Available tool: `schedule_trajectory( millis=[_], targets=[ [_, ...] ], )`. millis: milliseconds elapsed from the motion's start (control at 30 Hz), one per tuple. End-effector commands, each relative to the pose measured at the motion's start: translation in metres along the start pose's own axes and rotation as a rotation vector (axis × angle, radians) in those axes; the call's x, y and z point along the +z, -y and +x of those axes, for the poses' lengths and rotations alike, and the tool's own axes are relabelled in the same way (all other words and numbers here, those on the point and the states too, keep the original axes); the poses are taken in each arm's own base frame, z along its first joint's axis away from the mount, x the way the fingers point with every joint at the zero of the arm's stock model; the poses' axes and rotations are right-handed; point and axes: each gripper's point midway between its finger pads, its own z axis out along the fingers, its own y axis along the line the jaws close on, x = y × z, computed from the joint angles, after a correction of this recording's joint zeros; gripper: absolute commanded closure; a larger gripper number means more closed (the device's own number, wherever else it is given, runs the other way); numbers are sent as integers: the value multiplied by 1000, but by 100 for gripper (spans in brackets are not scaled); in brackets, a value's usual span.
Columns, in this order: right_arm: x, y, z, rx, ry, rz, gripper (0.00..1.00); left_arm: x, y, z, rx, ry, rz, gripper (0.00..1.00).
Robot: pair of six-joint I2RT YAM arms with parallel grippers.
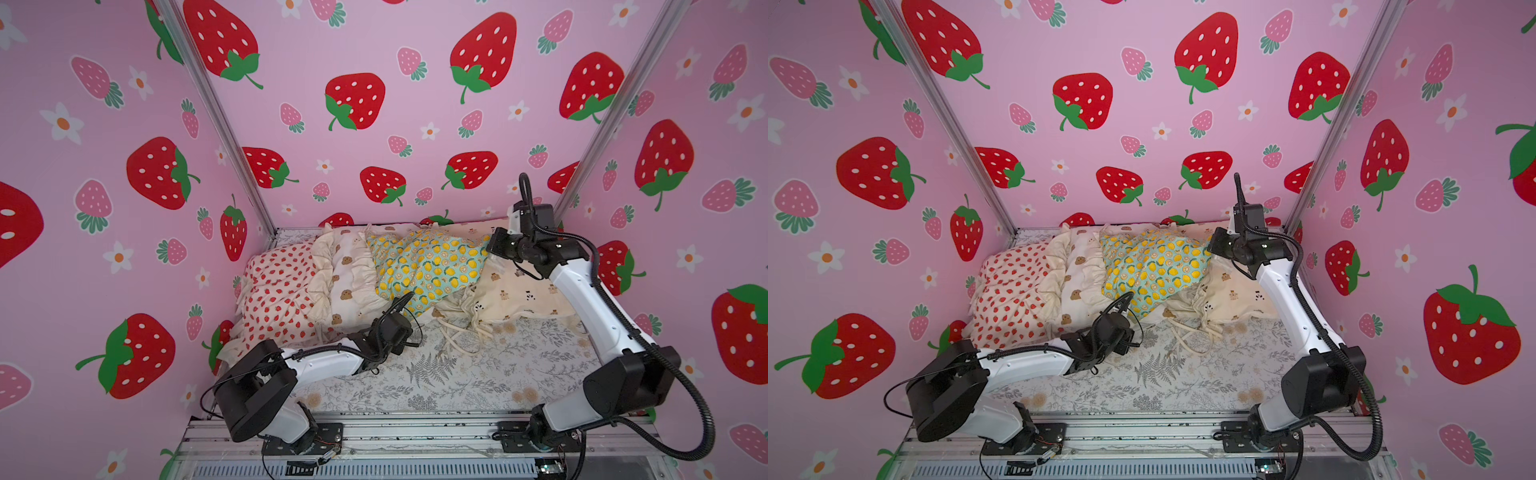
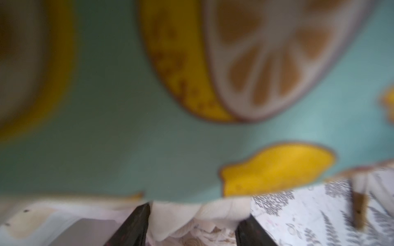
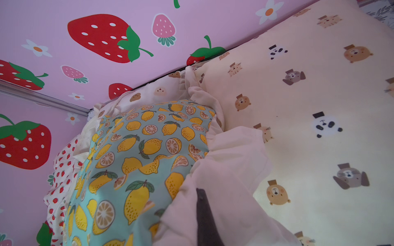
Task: Zip up pillowcases
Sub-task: Pick up the pillowcase from the pillowcase.
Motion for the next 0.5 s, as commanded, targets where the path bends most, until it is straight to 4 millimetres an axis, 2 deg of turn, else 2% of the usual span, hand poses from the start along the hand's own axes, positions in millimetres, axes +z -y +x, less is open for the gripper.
schedule_trajectory(
  millis=[0,300,467],
  targets=[
    [-8,-2,-13,5,40,6,97,1,-2,-36,-33,106,-53,46],
    [-9,5,-12,6,49,36,97,-9,-8,-55,-74,171,-9,86],
    [-11,7,-14,2,60,50,97,-21,-14,-61,-90,181,28,100]
  ],
)
